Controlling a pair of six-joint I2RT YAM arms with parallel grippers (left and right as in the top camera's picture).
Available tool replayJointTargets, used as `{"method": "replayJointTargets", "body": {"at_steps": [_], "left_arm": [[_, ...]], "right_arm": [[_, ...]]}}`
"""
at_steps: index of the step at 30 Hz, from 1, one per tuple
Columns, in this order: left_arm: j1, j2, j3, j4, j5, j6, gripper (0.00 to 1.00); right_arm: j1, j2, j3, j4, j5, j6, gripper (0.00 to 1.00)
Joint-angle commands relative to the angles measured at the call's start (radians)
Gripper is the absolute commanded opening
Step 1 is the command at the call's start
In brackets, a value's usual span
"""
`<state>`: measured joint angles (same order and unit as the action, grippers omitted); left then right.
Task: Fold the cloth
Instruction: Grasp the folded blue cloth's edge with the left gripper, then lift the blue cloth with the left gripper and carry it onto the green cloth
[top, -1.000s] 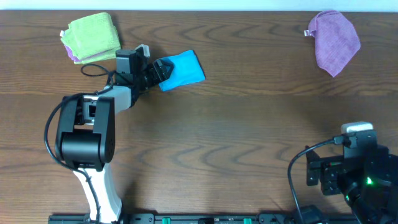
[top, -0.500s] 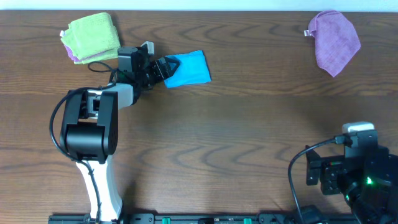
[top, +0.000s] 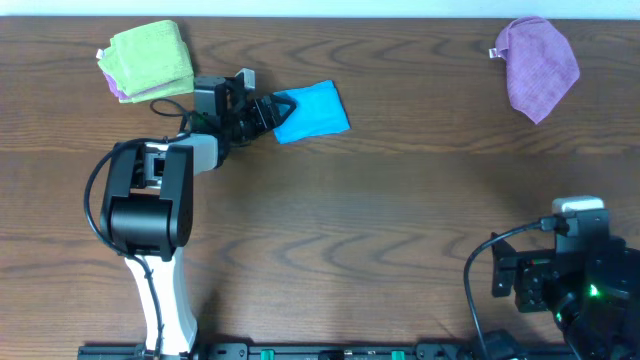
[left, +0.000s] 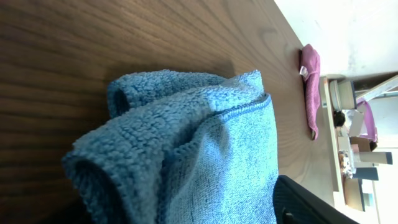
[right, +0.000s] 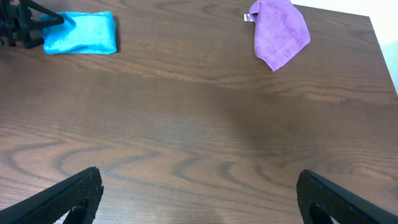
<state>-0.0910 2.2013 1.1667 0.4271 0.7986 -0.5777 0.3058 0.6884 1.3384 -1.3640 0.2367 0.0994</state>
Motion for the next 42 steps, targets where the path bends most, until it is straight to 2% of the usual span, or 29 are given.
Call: {"method": "replayJointTargets", "body": {"at_steps": [1,6,7,8,9,10,12,17,21,24,26,32,35,42], "left_arm": [[-0.04,0.133,-0.087,-0.087,-0.109,-0.028,0.71],[-0.051,0.134,-0.087,-0.086,-0.13,-0.029,0.61],[-0.054,0.134,-0.087,-0.086,-0.134,-0.029,0.55],[-0.055,0.134,-0.087,-0.087,-0.137,-0.029,0.45],[-0.056,0.134,-0.087,-0.086,-0.139,-0.029,0.3],[-0.056,0.134,-0.087,-0.086,-0.142,-0.029,0.19],[-0.055,0.134,-0.087,-0.086,-0.144,-0.028,0.06],[-0.051,0.133,-0.049,-0.085,-0.097,-0.009,0.06],[-0.045,0.133,0.071,-0.141,-0.033,0.033,0.06],[-0.044,0.132,0.207,-0.258,-0.012,0.089,0.06],[-0.044,0.132,0.352,-0.402,-0.023,0.169,0.06],[-0.028,0.132,0.752,-0.785,-0.155,0.382,0.06],[-0.006,0.132,0.895,-0.873,-0.162,0.422,0.06],[0.044,0.132,1.025,-0.941,-0.182,0.461,0.05]], "right_arm": [[-0.007,0.005,-0.004,0.005,0.01,0.02,0.99],[-0.007,0.005,-0.004,0.015,0.01,0.019,0.99],[-0.007,0.005,-0.004,0.015,0.01,0.019,0.99],[-0.007,0.005,-0.004,0.015,0.011,0.019,0.99],[-0.007,0.005,-0.004,0.015,0.011,0.019,0.99],[-0.007,0.005,-0.004,0.014,0.011,0.019,0.99],[-0.007,0.005,-0.004,0.014,0.011,0.019,0.99],[-0.007,0.005,-0.004,0.014,0.011,0.019,0.99],[-0.007,0.005,-0.004,0.014,0.023,0.018,0.99],[-0.007,0.005,-0.004,0.014,0.023,0.018,0.99],[-0.007,0.005,-0.004,0.014,0.023,0.016,0.99],[-0.007,0.005,-0.004,0.014,0.031,0.015,0.99],[-0.007,0.005,-0.005,0.014,0.053,0.015,0.99],[-0.007,0.005,-0.005,0.014,0.074,0.016,0.99]]}}
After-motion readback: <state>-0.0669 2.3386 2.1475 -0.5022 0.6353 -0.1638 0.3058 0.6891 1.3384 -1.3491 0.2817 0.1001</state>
